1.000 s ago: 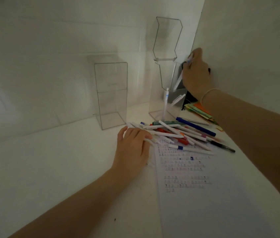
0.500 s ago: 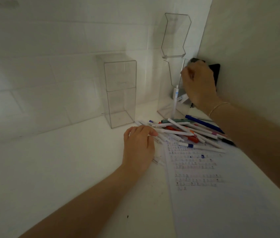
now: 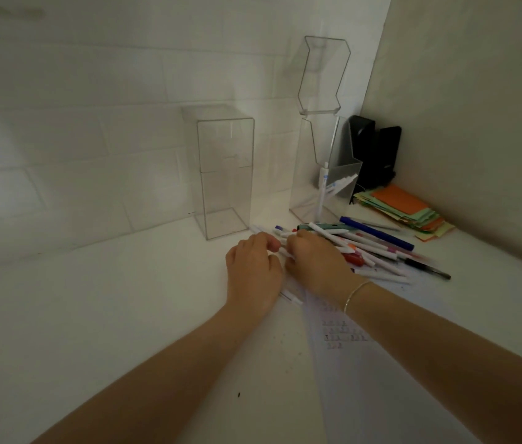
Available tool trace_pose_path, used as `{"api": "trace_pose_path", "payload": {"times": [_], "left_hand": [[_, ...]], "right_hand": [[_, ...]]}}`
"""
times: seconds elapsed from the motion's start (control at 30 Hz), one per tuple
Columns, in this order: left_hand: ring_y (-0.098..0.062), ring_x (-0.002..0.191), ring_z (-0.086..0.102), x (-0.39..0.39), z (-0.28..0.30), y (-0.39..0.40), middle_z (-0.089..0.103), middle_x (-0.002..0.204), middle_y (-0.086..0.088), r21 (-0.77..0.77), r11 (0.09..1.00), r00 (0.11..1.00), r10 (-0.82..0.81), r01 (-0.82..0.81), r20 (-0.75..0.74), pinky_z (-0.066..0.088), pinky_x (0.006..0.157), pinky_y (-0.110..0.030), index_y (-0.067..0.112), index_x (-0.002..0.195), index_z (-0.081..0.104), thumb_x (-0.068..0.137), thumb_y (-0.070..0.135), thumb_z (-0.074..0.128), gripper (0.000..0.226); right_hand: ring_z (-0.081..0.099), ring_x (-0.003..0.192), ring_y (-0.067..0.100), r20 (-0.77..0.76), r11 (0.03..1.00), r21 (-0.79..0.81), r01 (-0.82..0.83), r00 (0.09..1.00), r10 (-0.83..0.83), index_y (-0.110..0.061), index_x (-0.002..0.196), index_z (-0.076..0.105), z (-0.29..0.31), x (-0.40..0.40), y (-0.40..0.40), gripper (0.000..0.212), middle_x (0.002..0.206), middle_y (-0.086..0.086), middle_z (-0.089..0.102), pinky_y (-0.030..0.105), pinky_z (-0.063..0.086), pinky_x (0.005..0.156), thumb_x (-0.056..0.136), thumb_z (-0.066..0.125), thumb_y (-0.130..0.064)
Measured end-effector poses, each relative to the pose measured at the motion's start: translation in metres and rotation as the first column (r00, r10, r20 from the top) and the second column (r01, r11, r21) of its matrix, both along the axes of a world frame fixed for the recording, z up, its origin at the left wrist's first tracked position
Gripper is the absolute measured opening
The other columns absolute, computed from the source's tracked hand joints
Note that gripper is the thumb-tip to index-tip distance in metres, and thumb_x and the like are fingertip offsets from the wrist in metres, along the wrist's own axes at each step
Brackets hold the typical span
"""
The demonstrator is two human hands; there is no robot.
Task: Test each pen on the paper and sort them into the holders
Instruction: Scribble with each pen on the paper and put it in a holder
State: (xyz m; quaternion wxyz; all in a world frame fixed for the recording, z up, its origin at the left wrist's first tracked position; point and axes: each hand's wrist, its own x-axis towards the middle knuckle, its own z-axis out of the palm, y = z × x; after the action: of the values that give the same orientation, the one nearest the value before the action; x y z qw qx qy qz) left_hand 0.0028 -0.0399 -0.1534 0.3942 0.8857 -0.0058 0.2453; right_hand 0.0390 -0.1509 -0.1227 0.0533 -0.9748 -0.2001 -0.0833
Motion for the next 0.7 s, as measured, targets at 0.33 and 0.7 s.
{"api": "trace_pose_path", "payload": {"times": [0.33,0.7], "left_hand": [[-0.009,0.102,0.056,-0.003,0.004,-0.004,0.064,0.107,0.005,0.033,0.997,0.993,-0.067,0.064,0.093,0.018,0.113,-0.034,0.021,0.123,0.054,0.096,0.036,0.023,0.043],[-0.001,0.079,0.057,-0.024,0.018,-0.018,0.062,0.072,0.014,-0.053,0.893,0.89,-0.437,0.446,0.127,0.035,0.082,-0.009,0.026,0.076,0.058,0.094,0.036,0.043,0.026]], "right_hand": [[0.061,0.072,0.017,-0.109,0.44,0.895,0.07,0.992,0.064,-0.008,0.086,0.072,0.071,-0.016,-0.014,0.012,0.084,0.016,0.068,0.013,0.05,0.073,0.087,0.063,-0.016],[0.017,0.035,0.008,-0.266,-0.39,0.78,0.489,0.823,0.501,-0.017,0.062,0.043,0.079,-0.014,-0.014,0.03,0.043,-0.004,0.028,0.018,0.013,0.036,0.091,0.037,-0.02]]}}
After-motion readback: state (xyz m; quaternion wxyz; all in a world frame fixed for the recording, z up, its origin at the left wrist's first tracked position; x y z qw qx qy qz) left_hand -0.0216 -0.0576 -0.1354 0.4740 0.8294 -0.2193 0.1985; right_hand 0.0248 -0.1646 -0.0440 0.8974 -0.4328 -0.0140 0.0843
